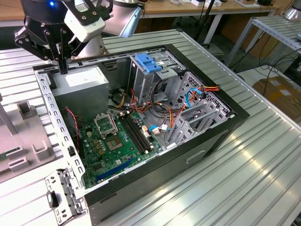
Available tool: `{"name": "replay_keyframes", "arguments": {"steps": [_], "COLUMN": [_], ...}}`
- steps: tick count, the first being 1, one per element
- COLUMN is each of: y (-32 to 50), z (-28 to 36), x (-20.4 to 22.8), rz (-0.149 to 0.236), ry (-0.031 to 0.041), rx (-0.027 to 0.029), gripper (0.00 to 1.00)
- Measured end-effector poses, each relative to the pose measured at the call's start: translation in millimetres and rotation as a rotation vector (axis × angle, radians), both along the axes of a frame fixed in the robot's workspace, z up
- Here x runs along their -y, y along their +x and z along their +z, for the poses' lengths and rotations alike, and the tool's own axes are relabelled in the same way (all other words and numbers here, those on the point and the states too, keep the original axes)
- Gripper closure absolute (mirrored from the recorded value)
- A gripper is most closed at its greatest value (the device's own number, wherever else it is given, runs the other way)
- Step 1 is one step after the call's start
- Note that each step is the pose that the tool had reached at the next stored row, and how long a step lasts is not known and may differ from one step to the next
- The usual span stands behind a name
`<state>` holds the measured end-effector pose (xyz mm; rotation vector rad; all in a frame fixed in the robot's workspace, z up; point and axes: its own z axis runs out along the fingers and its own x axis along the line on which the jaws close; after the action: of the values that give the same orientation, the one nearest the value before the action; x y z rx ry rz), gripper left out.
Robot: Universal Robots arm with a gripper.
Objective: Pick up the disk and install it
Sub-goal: 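Reach for the disk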
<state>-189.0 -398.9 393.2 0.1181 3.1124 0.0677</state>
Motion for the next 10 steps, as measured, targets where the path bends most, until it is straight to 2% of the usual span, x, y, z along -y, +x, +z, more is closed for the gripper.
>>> {"name": "replay_keyframes", "arguments": {"steps": [10], "y": [-8.3], "z": [0.0], "x": [0.0], "rz": [0.0], "ry": [-0.0001], "rx": [-0.0001], "gripper": [0.89]}}
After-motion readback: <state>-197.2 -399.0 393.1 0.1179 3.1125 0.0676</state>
